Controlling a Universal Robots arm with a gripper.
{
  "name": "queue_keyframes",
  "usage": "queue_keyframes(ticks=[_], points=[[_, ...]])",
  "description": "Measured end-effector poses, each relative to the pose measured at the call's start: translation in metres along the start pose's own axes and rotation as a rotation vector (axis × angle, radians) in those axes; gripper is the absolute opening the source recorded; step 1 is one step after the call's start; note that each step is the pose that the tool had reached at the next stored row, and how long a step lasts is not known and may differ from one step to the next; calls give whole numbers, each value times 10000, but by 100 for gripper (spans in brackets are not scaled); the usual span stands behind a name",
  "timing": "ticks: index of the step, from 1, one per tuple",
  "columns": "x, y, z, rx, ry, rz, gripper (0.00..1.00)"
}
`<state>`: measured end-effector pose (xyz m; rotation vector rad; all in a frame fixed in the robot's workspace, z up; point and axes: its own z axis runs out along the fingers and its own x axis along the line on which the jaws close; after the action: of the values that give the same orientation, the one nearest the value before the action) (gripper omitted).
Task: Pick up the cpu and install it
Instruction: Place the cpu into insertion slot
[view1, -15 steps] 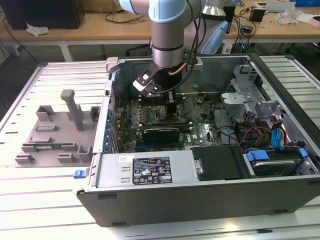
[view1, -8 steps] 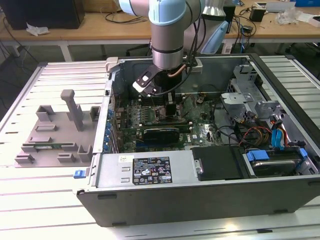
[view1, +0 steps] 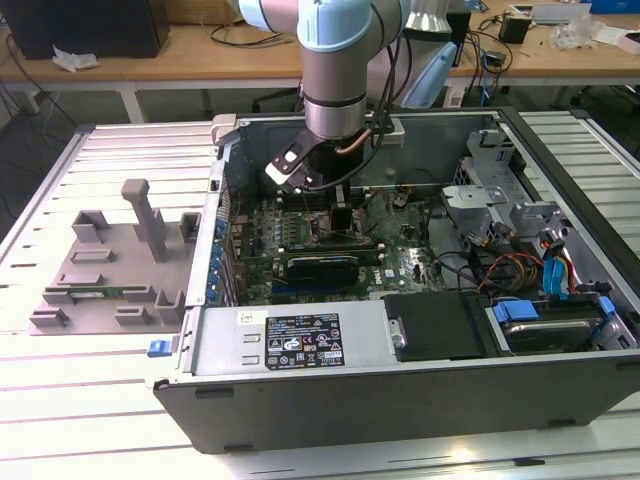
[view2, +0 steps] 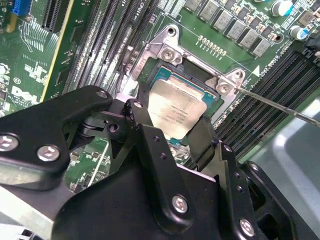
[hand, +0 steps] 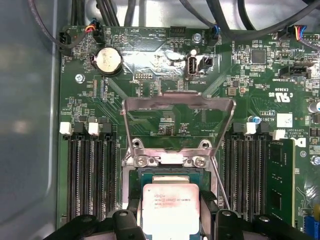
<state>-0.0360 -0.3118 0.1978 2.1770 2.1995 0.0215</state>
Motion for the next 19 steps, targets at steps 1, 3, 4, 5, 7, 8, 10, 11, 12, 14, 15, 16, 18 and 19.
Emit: queue_keyframes(ticks=[1,3,4,5,7,8,10,11,12,14,15,16,18,19], points=[[1,0,0,0,0,-5,54],[2,1,1,-1,1,-5,54],[3,1,1,-1,2,-4,54],[3,2,1,-1,2,-4,54],[3,3,2,-1,3,-4,54],[3,4,2,-2,4,-5,55],[3,5,2,-1,-20,-7,62],[1,5,1,0,-36,-9,62],[0,4,1,0,-45,-8,62],[-2,4,2,-1,-48,-6,62],[-4,4,2,0,-62,-7,62],[-5,4,1,1,-72,-8,62],[-5,4,2,0,-74,-9,62],[-5,4,2,0,-75,-10,62]])
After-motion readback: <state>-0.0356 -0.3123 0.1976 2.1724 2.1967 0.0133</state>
